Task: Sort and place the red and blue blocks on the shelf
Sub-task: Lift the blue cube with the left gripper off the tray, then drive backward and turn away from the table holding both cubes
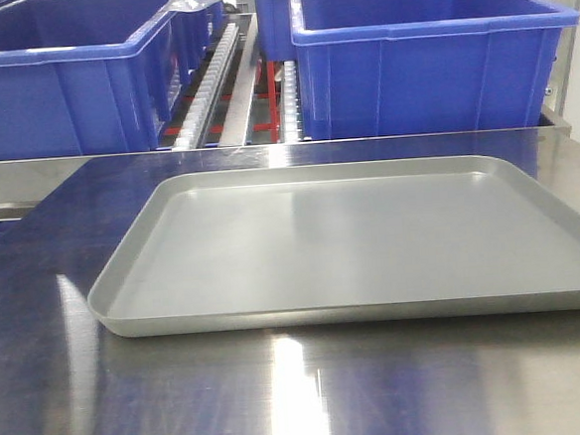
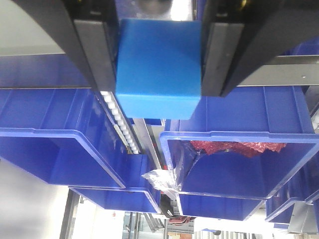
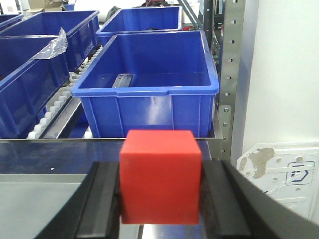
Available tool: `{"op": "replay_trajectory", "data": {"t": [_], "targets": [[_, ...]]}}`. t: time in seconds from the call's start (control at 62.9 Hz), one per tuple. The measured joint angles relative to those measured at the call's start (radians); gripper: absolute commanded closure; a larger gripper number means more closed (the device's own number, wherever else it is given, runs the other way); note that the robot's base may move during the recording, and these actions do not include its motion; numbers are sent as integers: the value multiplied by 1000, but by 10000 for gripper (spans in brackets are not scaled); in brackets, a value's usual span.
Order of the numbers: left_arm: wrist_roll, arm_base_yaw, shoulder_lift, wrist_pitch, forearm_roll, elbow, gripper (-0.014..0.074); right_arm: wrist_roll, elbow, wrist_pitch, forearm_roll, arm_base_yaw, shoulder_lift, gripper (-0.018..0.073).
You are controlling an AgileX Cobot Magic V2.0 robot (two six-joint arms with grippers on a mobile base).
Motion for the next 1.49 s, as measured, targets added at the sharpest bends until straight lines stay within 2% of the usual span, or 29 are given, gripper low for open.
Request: {"op": "replay_trajectory", "data": {"t": [1.494], "targets": [[0, 0, 0, -1, 0, 0, 276, 0, 0, 0, 0, 0, 0, 187]]}}
